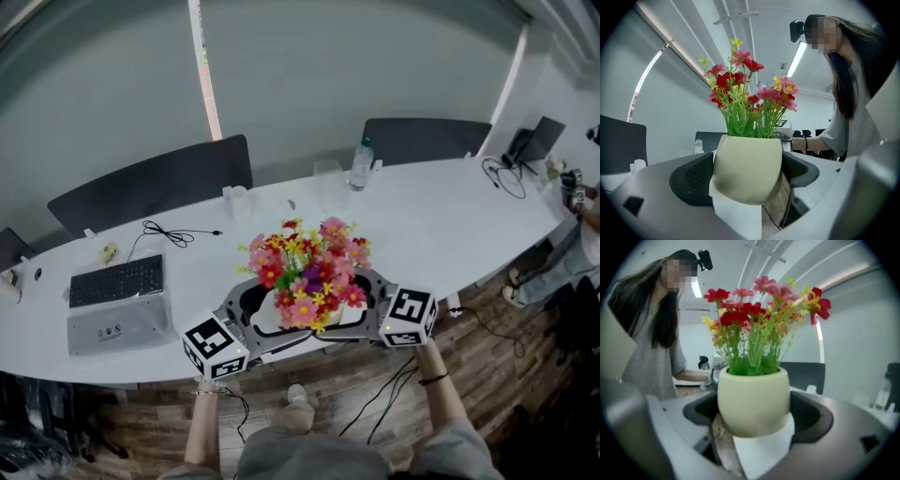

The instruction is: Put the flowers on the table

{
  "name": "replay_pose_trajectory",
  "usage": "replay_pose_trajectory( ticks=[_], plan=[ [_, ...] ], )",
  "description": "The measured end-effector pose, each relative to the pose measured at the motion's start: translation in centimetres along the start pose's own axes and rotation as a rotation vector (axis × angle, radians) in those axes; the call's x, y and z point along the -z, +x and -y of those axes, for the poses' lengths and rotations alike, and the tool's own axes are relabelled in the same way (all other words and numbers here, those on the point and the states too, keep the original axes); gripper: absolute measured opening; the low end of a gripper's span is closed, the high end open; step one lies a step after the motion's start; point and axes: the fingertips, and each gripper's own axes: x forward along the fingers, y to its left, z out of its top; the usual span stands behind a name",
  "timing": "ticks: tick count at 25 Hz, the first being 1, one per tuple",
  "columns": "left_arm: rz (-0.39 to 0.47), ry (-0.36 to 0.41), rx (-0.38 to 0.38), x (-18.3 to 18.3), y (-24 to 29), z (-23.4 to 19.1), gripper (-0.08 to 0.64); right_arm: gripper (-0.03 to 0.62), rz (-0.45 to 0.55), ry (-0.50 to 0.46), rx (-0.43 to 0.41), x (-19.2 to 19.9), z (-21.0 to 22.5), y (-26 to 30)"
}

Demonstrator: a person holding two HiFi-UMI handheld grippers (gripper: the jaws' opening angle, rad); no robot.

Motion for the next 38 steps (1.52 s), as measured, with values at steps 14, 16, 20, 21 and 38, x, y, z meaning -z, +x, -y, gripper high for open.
replay_pose_trajectory(
  ticks=[14,16,20,21,38],
  plan=[
    [0.005,0.025,-0.097,0.2,-1.6,-5.3,0.449,0.459,-0.043,-0.060,-0.083,-0.6,3.8,4.1],
    [0.000,0.028,-0.123,0.3,-2.3,-5.8,0.449,0.459,-0.044,-0.071,-0.107,-0.7,3.9,4.9],
    [-0.005,0.026,-0.186,0.7,-3.7,-6.6,0.449,0.459,-0.050,-0.093,-0.169,-0.7,4.0,6.6],
    [-0.008,0.026,-0.203,0.9,-4.0,-6.8,0.449,0.459,-0.052,-0.099,-0.184,-0.7,4.0,7.1],
    [-0.088,-0.041,-0.426,3.5,-7.6,-13.1,0.449,0.459,-0.087,-0.086,-0.421,0.8,7.5,14.2]
  ],
)
